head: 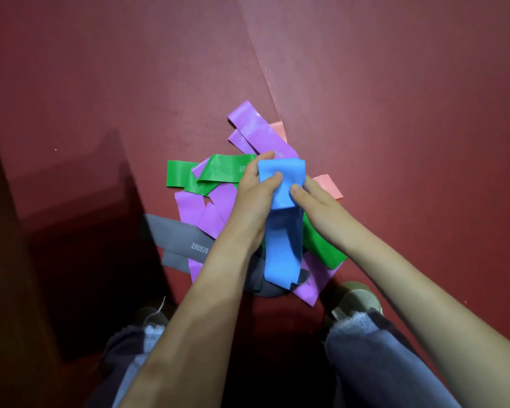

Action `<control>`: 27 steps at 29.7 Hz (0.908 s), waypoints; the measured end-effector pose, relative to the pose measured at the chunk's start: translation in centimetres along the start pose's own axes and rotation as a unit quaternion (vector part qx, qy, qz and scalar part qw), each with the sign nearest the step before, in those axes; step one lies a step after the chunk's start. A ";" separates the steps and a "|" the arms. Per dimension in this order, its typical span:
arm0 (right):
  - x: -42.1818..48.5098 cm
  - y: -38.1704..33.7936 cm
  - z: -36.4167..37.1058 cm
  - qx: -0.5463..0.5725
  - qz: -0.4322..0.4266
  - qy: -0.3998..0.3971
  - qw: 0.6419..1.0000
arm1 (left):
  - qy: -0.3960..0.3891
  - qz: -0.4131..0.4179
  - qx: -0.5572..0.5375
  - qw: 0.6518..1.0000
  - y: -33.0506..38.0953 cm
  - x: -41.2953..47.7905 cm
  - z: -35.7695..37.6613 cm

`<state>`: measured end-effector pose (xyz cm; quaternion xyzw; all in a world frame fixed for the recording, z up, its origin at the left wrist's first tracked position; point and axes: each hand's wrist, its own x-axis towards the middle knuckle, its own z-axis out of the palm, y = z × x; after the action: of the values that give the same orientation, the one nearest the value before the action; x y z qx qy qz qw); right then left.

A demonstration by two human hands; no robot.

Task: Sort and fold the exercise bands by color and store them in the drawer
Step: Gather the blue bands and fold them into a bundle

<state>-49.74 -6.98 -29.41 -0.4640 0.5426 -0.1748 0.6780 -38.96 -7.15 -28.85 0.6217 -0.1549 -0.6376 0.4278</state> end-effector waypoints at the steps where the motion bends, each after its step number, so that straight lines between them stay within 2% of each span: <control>1: 0.0 -0.2 0.0 -0.016 -0.005 -0.011 1.000 | -0.002 0.011 0.019 1.000 0.1 0.0 -0.1; 4: 0.1 -0.5 -0.5 -0.059 -0.014 -0.039 0.997 | 0.000 0.034 0.056 0.998 0.2 0.0 0.0; 7: 0.3 -0.5 -1.4 -0.131 -0.034 -0.015 0.991 | -0.002 0.025 0.055 0.998 0.3 0.0 0.2; 12: 0.2 -0.3 -2.3 -0.022 -0.011 0.004 1.000 | -0.011 0.000 0.021 1.000 0.1 0.2 0.2; 17: 0.2 -0.6 -2.4 0.071 -0.018 0.040 0.996 | -0.031 -0.066 0.016 0.997 -0.8 0.3 -0.8; 21: 0.8 -1.6 -2.7 0.108 -0.042 0.064 0.991 | -0.066 -0.038 0.058 0.995 -1.8 0.0 -1.3; 27: 1.0 -1.6 -2.1 0.093 -0.084 0.117 0.985 | 0.051 0.058 0.116 0.990 -0.7 0.0 -0.4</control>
<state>-50.85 -9.40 -28.62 -0.4192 0.5588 -0.3338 0.6329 -38.80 -6.60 -29.46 0.6884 -0.2414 -0.5573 0.3965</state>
